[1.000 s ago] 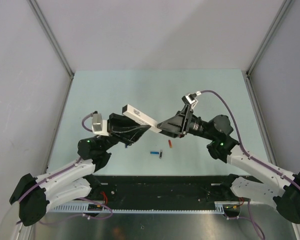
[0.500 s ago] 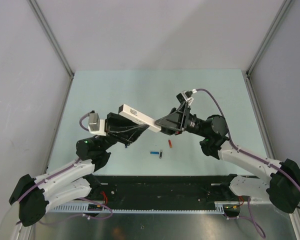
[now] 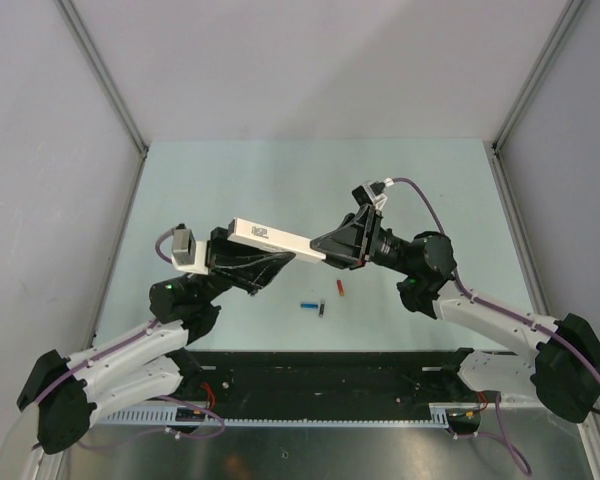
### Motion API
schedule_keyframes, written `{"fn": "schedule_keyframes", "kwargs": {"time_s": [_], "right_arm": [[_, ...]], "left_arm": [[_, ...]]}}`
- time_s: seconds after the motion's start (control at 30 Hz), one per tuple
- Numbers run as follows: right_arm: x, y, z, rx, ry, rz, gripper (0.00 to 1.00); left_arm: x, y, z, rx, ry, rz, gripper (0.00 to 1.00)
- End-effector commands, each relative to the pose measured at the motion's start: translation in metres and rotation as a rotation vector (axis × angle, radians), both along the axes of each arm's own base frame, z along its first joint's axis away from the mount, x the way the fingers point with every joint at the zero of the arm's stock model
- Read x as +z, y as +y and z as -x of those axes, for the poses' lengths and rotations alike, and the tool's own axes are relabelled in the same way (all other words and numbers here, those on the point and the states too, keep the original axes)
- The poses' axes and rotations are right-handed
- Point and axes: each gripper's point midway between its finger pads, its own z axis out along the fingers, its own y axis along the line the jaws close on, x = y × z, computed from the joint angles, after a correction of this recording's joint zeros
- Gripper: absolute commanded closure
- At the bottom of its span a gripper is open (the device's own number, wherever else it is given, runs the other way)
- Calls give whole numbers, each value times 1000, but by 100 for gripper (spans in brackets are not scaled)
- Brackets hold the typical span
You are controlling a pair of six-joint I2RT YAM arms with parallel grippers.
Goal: Load the batteries into the remote control
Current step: Remove the battery cover from the remote control.
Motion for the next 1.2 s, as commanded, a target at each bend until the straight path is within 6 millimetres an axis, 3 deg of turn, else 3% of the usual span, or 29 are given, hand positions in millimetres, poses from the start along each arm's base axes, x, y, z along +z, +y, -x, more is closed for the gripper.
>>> {"fn": "schedule_keyframes", "kwargs": {"time_s": [0.0,0.27,0.57,0.83,1.17], "right_arm": [[13,-4,13,30,-56,-50,74],[9,-3,15,45,-60,-25,81],[-2,-7,13,33,-53,36,71],[-7,-13,11,16,-55,67,69],[-13,-17,9,0,-52,102,57]], "left_arm": [[51,44,46,5,-253,242,100],[55,49,41,24,-222,274,100],[59,58,44,53,-236,300,100],[60,61,44,67,-241,309,100],[59,64,45,86,-247,317,100]]}}
